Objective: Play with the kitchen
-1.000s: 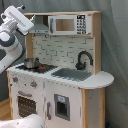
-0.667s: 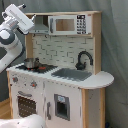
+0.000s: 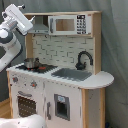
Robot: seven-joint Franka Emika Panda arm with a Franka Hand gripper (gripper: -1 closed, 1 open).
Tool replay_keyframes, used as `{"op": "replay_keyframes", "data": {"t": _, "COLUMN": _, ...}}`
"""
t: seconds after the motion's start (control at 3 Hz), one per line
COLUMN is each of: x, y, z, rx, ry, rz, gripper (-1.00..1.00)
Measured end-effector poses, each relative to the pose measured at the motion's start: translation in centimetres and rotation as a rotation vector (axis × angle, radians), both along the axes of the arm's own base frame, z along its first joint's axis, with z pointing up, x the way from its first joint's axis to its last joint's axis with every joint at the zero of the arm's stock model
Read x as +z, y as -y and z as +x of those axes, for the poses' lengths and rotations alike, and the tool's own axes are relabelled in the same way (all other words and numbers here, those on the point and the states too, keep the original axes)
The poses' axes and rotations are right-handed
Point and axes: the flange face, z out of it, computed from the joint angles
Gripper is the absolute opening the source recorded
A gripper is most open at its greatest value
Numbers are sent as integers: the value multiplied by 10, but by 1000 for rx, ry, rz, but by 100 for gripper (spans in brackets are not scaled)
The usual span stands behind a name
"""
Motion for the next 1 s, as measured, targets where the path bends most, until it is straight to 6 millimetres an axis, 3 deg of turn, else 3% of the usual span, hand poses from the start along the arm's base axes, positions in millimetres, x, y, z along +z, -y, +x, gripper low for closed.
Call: {"op": "replay_keyframes", "data": {"t": 1.0, "x": -27, "y": -55, "z": 28, "rx": 34, "ry": 27, "rz": 152, "gripper": 100}}
